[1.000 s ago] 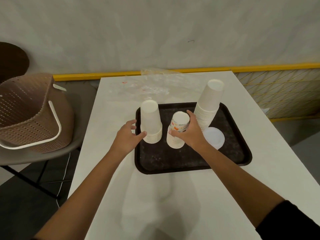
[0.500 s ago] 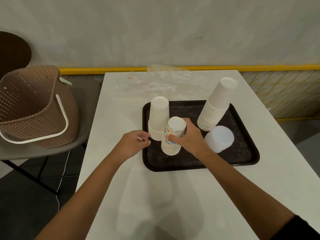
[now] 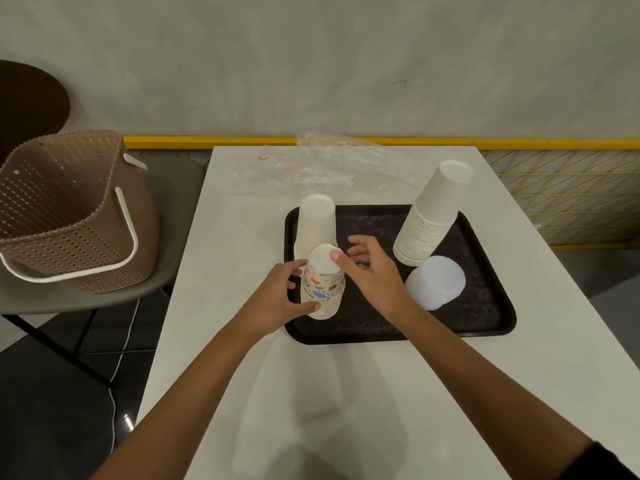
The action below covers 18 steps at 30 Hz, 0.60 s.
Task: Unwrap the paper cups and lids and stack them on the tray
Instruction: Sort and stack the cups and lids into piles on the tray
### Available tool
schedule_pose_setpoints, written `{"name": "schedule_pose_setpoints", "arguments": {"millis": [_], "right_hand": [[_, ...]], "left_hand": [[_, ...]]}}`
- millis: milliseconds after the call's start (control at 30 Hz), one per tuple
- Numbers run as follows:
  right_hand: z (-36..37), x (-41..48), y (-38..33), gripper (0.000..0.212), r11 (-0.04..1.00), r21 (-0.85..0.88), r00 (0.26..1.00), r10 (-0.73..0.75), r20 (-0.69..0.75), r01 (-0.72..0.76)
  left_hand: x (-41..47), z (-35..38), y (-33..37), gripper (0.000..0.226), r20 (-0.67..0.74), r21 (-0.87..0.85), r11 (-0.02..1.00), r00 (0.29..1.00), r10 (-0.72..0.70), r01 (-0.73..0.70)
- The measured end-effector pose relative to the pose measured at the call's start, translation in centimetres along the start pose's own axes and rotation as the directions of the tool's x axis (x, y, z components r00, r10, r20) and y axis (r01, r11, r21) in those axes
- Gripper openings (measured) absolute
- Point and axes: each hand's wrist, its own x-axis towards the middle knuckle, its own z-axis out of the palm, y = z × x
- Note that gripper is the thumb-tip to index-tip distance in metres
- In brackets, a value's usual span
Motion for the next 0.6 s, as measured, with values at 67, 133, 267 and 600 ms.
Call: {"name": "schedule_pose_setpoints", "arguments": {"millis": [67,133,267,600], "right_hand": [[-0.9,0.2,-0.1,0.047,0.999,0.031,0.999,-0.009,-0.05,0.011],[-1.7,0.5,-0.1,0.042,0.999,0.035,0.996,-0.013,-0.084,0.016],[-2.8,1.4,-0.2,0.038,0.999,0.013,0.993,-0.029,-0.113,0.031],[-2.9,3.0,-0.9,0.035,0.995,-0.006,0.982,-0.103,-0.161,0.103]], "left_hand": [[0.2,-0.1,0.2,0.075,-0.017,0.007,1.0,1.0,0.01,-0.01],[0.3,-0.2,0.5,0.075,-0.03,-0.001,1.0,0.999,0.027,-0.028],[0.6,-0.5,1.3,0.075,-0.076,0.002,0.996,0.993,0.091,-0.091],[0.9,2.8,2.2,0.078,-0.239,0.019,1.0,0.971,0.023,-0.019]]}}
